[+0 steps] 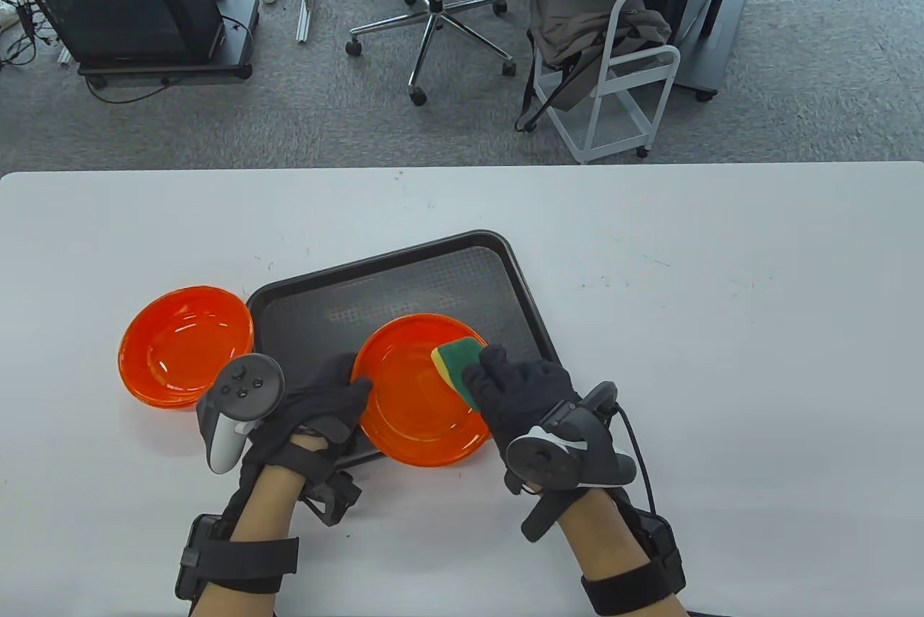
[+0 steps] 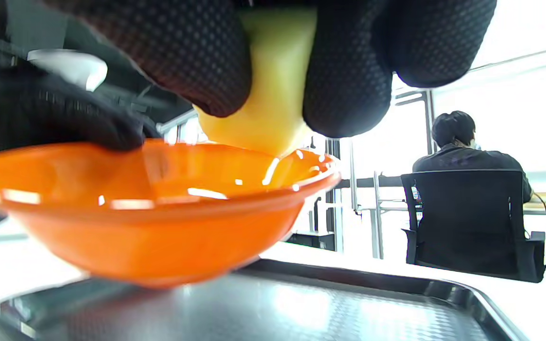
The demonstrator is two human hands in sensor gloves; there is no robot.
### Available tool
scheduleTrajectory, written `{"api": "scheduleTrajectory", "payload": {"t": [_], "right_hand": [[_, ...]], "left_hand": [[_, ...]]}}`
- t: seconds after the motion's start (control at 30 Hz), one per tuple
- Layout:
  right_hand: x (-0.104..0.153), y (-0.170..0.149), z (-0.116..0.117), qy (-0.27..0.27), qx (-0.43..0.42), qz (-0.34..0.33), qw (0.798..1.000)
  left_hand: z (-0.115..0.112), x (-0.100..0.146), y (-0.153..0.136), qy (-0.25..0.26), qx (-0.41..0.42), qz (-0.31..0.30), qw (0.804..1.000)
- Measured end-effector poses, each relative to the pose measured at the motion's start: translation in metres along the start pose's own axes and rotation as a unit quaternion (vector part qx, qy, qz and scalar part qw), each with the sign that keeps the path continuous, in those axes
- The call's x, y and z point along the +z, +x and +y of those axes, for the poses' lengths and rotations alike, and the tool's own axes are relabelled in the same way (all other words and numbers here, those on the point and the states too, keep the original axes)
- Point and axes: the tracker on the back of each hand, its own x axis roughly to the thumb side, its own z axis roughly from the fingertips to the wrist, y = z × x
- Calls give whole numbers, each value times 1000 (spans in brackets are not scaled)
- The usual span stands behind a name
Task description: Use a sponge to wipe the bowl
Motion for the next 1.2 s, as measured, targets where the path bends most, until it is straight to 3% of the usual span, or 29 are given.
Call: {"api": "scheduleTrajectory", "payload": {"t": [0.2,0.33,0.63,0.87,1.0,1.2], "right_hand": [[-10,18,7,91,112,-12,989],[-14,26,11,96,134,-24,986],[-17,36,19,59,84,-73,992],[-18,50,18,74,-14,-114,991],[-20,55,16,147,-38,-103,983],[-21,54,13,236,66,-40,969]], "left_hand": [[-2,1,7,-4,1,-17,1000],[-6,1,11,-13,-1,-26,1000],[-17,5,25,-17,-38,-54,998],[-10,6,22,3,-36,-48,998],[-3,7,20,17,-38,-44,998],[3,8,19,30,-42,-42,998]]}}
